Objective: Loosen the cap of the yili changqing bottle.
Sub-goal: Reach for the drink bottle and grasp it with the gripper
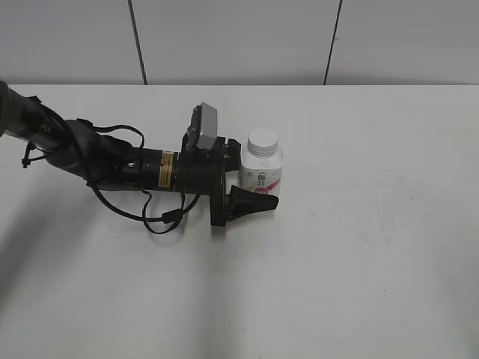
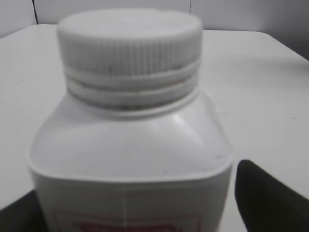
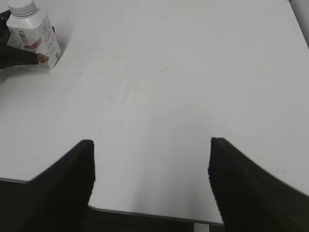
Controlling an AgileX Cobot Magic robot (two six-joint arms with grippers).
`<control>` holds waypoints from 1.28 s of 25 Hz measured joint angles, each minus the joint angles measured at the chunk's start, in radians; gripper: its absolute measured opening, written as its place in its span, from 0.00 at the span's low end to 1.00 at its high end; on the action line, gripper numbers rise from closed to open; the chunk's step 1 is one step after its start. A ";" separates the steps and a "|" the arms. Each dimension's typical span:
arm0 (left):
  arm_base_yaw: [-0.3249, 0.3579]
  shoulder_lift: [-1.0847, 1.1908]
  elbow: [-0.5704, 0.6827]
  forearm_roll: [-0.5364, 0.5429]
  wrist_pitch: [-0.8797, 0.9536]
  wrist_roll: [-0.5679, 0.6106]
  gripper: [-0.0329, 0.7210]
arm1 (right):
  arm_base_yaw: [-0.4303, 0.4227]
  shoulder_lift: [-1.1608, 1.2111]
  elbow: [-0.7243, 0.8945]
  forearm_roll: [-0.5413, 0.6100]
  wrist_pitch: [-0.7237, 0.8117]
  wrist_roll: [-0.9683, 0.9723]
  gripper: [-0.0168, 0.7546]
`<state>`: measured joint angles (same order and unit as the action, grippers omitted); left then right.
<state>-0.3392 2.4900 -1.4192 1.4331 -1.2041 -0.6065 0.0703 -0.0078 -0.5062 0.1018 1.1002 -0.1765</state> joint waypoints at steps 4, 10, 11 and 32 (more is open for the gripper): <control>0.000 0.000 -0.003 0.003 0.000 0.000 0.72 | 0.000 0.000 0.000 0.000 0.000 0.000 0.77; 0.000 0.000 -0.003 0.009 0.000 0.000 0.63 | 0.000 0.000 0.000 0.000 0.000 0.000 0.77; 0.000 0.000 -0.003 0.009 0.000 0.000 0.62 | 0.000 0.000 0.000 0.000 0.000 0.000 0.77; 0.000 0.000 -0.003 0.010 0.000 -0.003 0.59 | 0.000 0.000 0.000 0.000 0.000 0.000 0.77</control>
<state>-0.3395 2.4900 -1.4222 1.4430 -1.2041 -0.6090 0.0703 -0.0078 -0.5062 0.1018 1.1002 -0.1765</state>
